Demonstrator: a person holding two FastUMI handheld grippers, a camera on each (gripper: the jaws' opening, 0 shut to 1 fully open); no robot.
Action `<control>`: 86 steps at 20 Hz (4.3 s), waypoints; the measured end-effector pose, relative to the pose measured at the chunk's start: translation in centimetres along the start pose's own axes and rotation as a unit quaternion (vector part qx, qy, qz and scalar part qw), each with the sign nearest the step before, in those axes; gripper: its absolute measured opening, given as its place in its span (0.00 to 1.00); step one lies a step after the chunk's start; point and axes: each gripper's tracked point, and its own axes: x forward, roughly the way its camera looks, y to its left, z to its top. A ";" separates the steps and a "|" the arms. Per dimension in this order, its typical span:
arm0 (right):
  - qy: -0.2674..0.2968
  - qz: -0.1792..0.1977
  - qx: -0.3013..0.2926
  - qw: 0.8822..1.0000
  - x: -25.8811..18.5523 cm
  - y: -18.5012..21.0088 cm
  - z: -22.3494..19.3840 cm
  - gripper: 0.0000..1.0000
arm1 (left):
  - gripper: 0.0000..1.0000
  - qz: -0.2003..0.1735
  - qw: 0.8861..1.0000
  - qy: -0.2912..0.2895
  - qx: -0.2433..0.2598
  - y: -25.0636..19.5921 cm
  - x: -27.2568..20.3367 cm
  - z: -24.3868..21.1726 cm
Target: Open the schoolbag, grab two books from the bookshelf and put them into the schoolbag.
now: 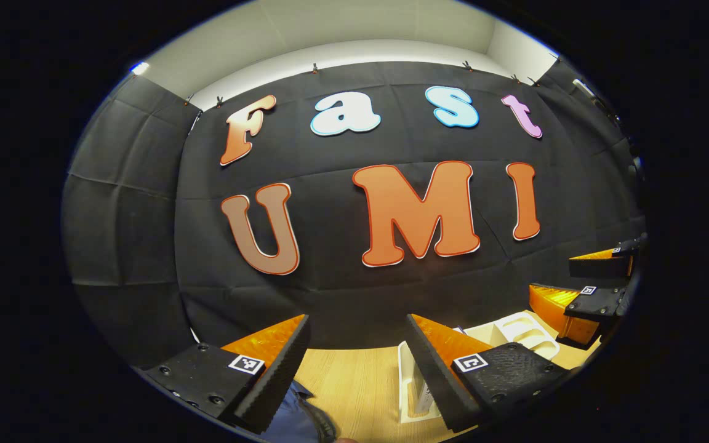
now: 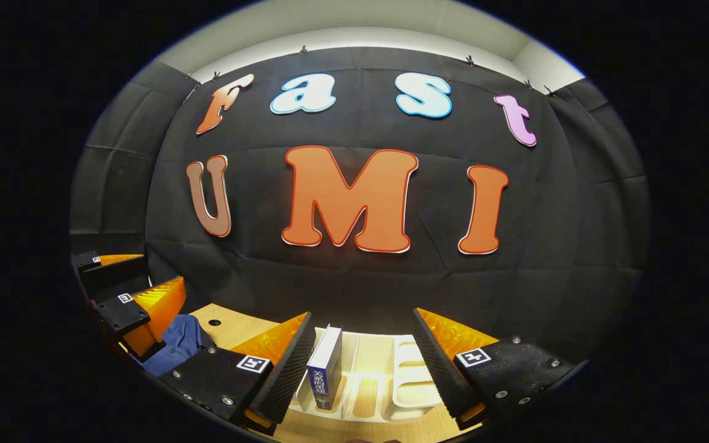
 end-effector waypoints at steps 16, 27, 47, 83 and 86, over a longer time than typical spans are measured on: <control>0.010 0.062 -0.014 0.998 0.3 1.4 -1.2 0.94 | 0.95 0.058 0.998 0.025 0.001 5.8 -4.7 -3.3; 0.025 0.049 -0.012 0.998 1.3 -3.6 -3.4 0.94 | 0.98 0.066 0.962 0.231 0.131 10.3 -8.4 -17.9; 0.067 -0.035 -0.022 0.997 3.4 -7.5 -7.0 0.94 | 0.96 -0.078 0.822 0.415 0.382 10.9 -13.8 -36.5; 0.227 0.162 -0.011 0.960 5.5 11.6 -8.4 0.94 | 0.07 -0.039 0.916 0.308 0.255 17.3 -3.1 -19.9; 0.266 0.157 0.005 0.951 7.7 13.1 -8.4 0.94 | 0.07 -0.044 0.921 0.314 0.226 18.2 -1.9 -18.9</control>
